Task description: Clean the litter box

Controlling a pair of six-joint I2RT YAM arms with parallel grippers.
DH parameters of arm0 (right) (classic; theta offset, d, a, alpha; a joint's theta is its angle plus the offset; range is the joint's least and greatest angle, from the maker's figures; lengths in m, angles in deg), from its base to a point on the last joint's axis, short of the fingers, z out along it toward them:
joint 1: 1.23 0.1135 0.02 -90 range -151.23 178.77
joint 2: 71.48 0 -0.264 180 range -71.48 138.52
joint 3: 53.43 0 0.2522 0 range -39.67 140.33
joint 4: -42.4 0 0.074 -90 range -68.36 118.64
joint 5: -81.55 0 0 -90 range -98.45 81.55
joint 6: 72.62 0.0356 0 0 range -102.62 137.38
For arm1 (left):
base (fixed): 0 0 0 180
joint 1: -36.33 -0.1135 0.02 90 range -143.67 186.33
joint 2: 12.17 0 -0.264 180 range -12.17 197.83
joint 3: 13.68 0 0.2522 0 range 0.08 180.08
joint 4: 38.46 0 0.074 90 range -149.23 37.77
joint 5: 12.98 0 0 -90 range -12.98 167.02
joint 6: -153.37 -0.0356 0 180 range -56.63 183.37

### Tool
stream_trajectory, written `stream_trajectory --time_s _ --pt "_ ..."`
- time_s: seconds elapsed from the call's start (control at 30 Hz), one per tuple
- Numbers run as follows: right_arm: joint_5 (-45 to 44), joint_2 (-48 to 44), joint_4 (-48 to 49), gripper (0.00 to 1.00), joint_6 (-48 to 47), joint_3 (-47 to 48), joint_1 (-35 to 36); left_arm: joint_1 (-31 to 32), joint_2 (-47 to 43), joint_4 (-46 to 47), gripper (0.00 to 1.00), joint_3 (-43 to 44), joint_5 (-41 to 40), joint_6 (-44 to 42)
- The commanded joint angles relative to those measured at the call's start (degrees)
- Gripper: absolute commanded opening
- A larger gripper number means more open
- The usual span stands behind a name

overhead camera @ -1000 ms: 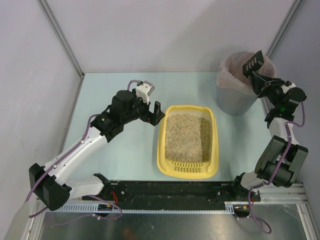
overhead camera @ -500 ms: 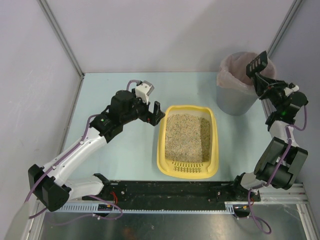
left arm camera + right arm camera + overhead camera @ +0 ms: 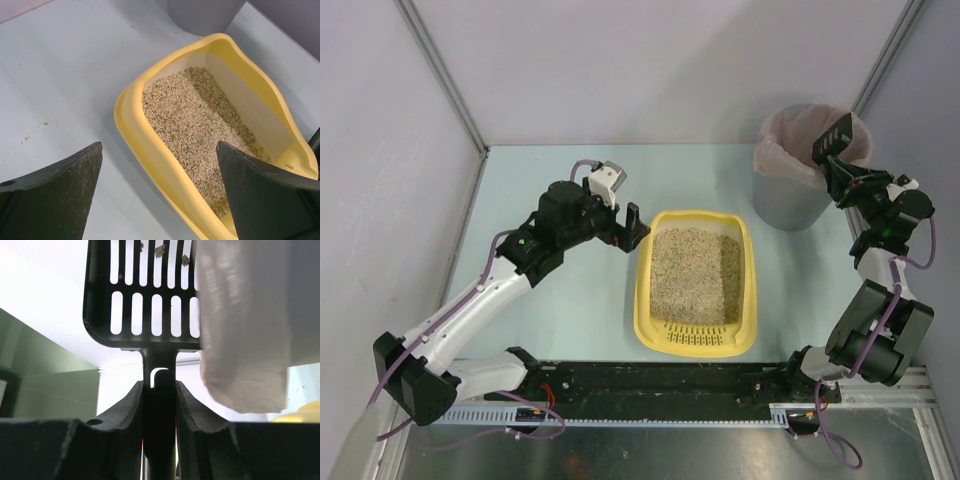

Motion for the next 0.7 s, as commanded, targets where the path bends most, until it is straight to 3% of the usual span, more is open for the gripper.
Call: stream_trajectory --time_s 0.0,0.1,0.13,0.2,0.3,0.4,0.53,0.67 --pt "-3.1 -7.2 -3.3 0.0 -10.1 4.8 0.4 0.2 -2.6 1.3 1.0 1.2 1.5 2.3" --pt "-6.6 -11.4 -14.3 0.0 -25.0 10.9 2.9 0.2 -2.5 1.4 1.0 1.1 -0.5 4.4" --pt "-8.1 -12.3 -23.7 0.0 -29.8 13.4 3.9 0.1 -2.4 1.3 1.0 1.0 -1.9 4.7" --pt "-13.1 -14.0 -32.4 0.0 -42.7 17.8 7.9 0.2 -2.7 1.3 1.0 0.9 -2.3 3.6" --pt "-18.4 -16.5 -44.8 0.0 -52.8 24.5 13.4 0.2 -4.5 0.7 1.0 0.4 -6.4 1.5" --pt "-24.0 -18.8 -55.0 0.0 -58.7 28.2 18.1 0.1 -7.1 0.7 1.0 -0.8 -8.4 -0.7" --pt "-33.5 -20.0 -72.2 0.0 -70.7 32.4 32.5 0.1 -7.3 0.7 1.0 -3.6 -4.3 -1.5" --pt "-40.4 -16.4 -87.4 0.0 -75.0 36.8 43.8 0.4 -5.6 0.7 1.0 -5.0 -0.4 0.0"
